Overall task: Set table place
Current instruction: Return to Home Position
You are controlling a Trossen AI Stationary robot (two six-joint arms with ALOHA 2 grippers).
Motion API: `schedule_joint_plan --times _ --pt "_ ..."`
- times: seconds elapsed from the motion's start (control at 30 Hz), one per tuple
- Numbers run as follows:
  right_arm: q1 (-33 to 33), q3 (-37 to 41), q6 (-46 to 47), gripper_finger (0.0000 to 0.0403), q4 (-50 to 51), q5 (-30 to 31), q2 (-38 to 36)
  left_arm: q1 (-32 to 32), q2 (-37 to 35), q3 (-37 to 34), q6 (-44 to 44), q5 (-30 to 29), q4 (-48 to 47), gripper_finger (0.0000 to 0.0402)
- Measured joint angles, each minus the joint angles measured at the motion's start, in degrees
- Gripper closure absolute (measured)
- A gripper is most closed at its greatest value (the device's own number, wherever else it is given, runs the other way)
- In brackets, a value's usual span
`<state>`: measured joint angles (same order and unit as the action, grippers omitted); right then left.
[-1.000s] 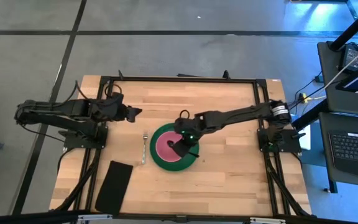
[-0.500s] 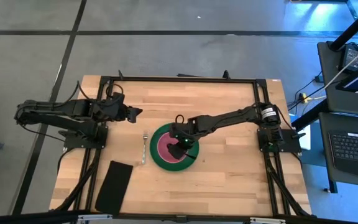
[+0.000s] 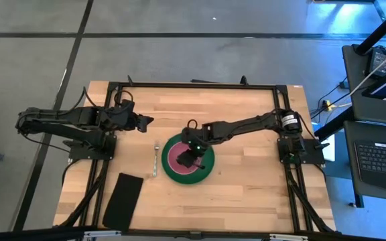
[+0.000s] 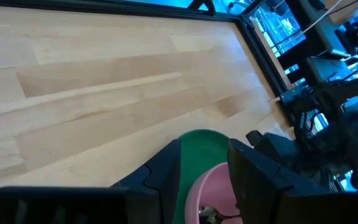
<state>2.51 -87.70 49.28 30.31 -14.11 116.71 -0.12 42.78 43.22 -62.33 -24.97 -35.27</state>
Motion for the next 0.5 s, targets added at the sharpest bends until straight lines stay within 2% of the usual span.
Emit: schedule_joint_plan --times 0.23,0.37,0.5 --pt "-4.64 0.02 1.18 0.0334 -9.93 -12.38 -2.57 0.0 0.0 -0.02 -0.03 0.43 0.34 0.0278" --pt "-6.56 0.03 -2.11 0.0334 -13.14 -12.09 -9.13 -0.2 -0.18 -0.09 5.81 0.87 4.75 0.0278" --pt "-7.26 0.02 -8.06 0.0334 -10.26 -7.09 -19.29 -1.43 -2.04 1.79 19.2 4.02 15.72 0.0278"
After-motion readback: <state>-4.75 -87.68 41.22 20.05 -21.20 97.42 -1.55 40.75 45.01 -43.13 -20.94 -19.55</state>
